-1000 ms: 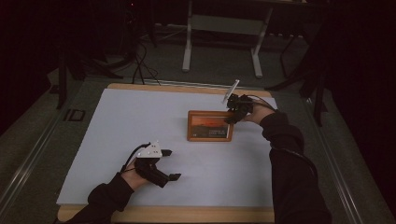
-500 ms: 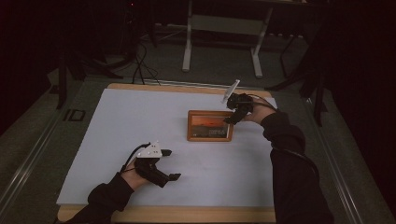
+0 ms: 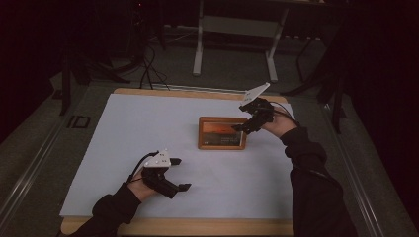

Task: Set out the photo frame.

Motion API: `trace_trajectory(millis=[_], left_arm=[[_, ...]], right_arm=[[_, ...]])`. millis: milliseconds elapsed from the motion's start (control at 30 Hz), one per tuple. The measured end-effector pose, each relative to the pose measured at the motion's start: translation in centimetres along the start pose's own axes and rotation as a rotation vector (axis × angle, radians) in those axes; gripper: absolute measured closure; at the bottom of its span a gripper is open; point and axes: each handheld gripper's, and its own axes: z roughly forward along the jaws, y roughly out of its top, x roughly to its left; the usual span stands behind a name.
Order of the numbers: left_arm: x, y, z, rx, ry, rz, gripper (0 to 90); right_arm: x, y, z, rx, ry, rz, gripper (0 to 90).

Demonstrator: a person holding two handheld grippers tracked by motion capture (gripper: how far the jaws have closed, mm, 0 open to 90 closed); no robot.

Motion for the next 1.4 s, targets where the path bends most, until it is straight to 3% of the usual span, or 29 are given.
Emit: trace_trajectory(millis=[100, 500, 933, 1100, 1400], left_arm=[[-0.1, 0.0, 0.0, -0.001, 0.0, 0.0, 4.3], [-0.2, 0.0, -0.2, -0.002, 0.0, 0.005, 4.3], [-0.3, 0.0, -0.1, 0.001, 0.001, 0.011, 4.2], [-0.3, 0.0, 0.0, 0.0, -0.001, 0.01, 4.2], [-0.4, 0.0, 0.0, 0.006, -0.004, 0.015, 4.3]], right_arm=[[1.0, -0.1, -0.5, -0.034, -0.012, 0.009, 15.2], [4.3, -2.0, -0.7, -0.088, -0.045, 0.038, 15.0], [8.6, -6.5, 0.8, -0.146, -0.047, 0.085, 14.8], [9.5, -7.7, 1.1, -0.157, -0.037, 0.109, 15.0], [12.1, -10.1, 2.1, -0.19, -0.064, 0.155, 15.0]])
